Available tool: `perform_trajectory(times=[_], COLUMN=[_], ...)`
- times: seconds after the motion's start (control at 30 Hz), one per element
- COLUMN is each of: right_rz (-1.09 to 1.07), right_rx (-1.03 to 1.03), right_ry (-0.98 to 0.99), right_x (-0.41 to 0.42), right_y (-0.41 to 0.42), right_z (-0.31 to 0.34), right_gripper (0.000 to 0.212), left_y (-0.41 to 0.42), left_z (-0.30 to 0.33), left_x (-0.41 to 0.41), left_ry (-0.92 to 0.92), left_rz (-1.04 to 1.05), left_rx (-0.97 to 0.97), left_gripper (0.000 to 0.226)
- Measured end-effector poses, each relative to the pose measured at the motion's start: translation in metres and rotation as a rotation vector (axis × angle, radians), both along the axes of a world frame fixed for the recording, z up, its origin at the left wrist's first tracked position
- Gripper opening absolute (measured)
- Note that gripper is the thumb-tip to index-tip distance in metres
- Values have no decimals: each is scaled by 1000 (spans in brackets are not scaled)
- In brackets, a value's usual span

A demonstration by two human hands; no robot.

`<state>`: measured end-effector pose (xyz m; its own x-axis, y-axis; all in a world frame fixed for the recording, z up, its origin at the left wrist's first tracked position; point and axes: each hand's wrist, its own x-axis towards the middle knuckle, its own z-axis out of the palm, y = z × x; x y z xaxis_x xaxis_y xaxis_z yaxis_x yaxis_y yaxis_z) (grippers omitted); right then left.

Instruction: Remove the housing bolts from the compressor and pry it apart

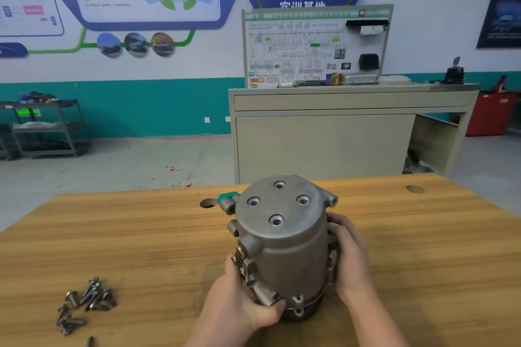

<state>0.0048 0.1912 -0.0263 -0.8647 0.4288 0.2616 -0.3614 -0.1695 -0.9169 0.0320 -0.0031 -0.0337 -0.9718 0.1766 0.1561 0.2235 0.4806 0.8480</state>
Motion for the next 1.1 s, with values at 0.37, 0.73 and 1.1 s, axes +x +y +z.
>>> perform_trajectory(times=[0.37,0.73,1.1], right_rz=[64,138,408], right_rx=[298,1031,1715], right_ry=[77,184,-312], right_x=[4,6,-64], right_y=[-28,-105,-202], right_z=[112,217,135], right_gripper=[65,16,35], left_y=[-22,-49,-87], left_z=[70,86,54], left_x=[8,24,43], left_ry=[362,-107,-1099], left_rz=[28,-20,-349], left_rx=[81,771,1573], left_gripper=[79,82,107])
